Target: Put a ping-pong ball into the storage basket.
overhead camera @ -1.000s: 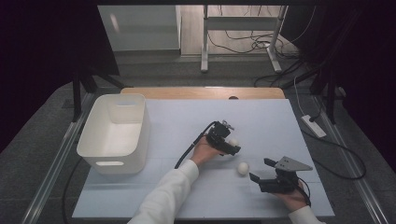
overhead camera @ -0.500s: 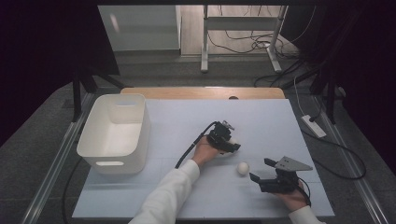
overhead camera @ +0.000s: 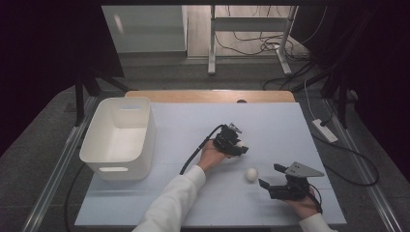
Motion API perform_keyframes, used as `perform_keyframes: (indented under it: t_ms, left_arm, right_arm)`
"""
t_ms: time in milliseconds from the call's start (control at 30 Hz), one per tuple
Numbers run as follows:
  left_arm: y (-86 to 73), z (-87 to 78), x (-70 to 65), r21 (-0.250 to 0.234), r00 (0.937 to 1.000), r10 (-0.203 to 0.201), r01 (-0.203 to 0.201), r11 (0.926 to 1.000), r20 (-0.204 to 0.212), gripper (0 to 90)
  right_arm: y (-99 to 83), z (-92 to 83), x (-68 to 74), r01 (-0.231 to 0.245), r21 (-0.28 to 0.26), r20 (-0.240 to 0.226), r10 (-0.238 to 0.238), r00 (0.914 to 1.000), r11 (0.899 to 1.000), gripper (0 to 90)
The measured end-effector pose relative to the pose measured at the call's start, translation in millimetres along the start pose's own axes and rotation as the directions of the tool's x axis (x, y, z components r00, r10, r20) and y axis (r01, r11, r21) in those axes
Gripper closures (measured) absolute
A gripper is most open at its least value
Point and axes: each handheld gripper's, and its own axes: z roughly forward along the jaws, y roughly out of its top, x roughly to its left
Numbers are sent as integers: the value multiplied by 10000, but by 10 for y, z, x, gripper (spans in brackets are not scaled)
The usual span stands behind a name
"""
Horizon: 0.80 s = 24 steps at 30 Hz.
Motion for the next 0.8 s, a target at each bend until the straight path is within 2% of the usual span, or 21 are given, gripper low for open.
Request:
perform_keyframes:
  t_ms: [167, 400, 800]
  left_arm:
    - [19, -63, -14, -186, 10000, -51, 52, 9998, 28, 511]
    - [27, -148, -48, -311, 9999, 104, -103, 9995, 46, 510]
    - [-10, -380, -106, -680, 9998, 202, -202, 9975, -5, 510]
  right_arm:
    - [1, -4, 1, -5, -20, 7, 5, 10000, 10000, 135]
    - [3, -11, -4, -22, -55, 47, 22, 10000, 10000, 135]
    - [7, -20, -12, -77, -135, 65, 78, 9999, 9999, 136]
